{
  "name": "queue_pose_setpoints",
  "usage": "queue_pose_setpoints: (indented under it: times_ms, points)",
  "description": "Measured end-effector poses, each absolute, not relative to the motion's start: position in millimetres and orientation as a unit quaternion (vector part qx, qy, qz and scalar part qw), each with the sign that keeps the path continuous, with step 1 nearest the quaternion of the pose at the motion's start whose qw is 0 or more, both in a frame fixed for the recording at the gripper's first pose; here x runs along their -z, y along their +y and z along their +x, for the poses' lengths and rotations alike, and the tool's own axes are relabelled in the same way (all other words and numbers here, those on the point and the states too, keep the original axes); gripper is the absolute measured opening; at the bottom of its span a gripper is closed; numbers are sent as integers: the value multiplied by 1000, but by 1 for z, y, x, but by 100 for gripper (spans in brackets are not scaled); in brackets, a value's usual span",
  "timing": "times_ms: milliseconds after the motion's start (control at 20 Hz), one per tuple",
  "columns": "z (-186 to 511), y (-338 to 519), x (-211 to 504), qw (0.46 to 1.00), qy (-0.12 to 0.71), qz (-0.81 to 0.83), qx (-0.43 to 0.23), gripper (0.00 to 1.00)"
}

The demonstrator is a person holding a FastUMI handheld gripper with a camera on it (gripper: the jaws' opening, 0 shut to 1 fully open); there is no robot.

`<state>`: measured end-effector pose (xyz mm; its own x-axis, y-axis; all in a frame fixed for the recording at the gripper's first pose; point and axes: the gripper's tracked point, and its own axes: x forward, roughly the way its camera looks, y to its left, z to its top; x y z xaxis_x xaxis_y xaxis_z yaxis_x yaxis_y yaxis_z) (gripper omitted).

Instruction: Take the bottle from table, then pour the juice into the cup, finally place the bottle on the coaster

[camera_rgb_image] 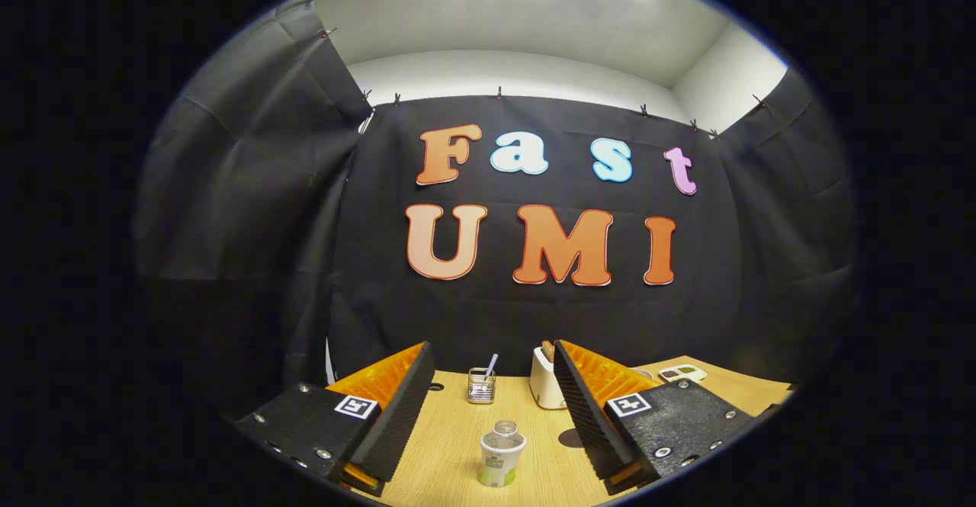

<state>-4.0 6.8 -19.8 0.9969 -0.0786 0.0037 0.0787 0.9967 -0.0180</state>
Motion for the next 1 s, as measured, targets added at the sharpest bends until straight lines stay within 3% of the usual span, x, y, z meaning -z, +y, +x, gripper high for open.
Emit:
queue_pose_setpoints:
  times_ms: [1000]
  points:
    - [12,-9,203,992,92,-10,89,97]
